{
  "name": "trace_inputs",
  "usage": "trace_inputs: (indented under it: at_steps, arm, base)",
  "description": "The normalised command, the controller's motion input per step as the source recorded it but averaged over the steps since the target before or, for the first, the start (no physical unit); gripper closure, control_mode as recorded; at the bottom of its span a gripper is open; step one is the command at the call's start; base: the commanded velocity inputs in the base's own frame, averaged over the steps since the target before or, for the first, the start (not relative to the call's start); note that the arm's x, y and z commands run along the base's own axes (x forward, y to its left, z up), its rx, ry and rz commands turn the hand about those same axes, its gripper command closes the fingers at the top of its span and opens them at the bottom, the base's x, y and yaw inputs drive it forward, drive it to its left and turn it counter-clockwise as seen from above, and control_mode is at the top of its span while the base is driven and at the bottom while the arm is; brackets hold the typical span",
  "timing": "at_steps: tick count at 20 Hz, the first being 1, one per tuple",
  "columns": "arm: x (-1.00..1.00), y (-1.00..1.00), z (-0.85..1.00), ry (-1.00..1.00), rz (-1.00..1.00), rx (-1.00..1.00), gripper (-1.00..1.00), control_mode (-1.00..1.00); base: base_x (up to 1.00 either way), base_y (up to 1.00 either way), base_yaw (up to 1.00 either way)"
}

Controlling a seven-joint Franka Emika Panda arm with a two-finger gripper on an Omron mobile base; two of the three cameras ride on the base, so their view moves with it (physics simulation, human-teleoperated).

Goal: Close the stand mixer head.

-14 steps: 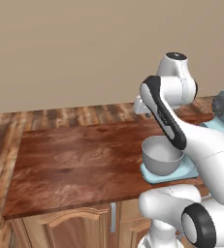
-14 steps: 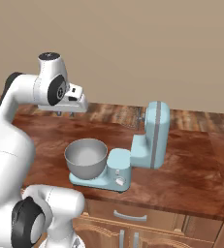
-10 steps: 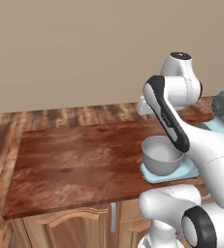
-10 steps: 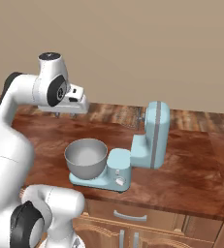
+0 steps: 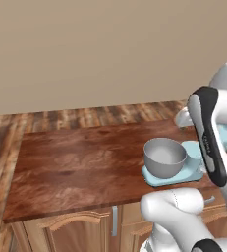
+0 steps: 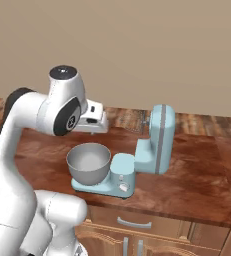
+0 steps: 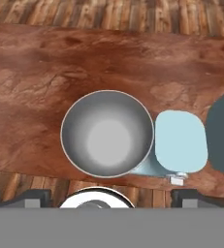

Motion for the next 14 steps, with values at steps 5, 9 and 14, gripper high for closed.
trace_inputs:
  at_steps: [5, 9, 14]
  arm:
    - [-0.45, -1.00, 0.24, -0.14, 0.01, 0.02, -1.00, -1.00]
    - [-0.36, -0.97, 0.37, -0.13, 0.03, 0.00, -1.00, -1.00]
    - [-0.21, -0.96, 0.18, -0.09, 0.15, 0.00, -1.00, -1.00]
  base:
    - [0.00, 0.00, 0.00]
    - [0.00, 0.00, 0.00]
    - [0.00, 0.00, 0.00]
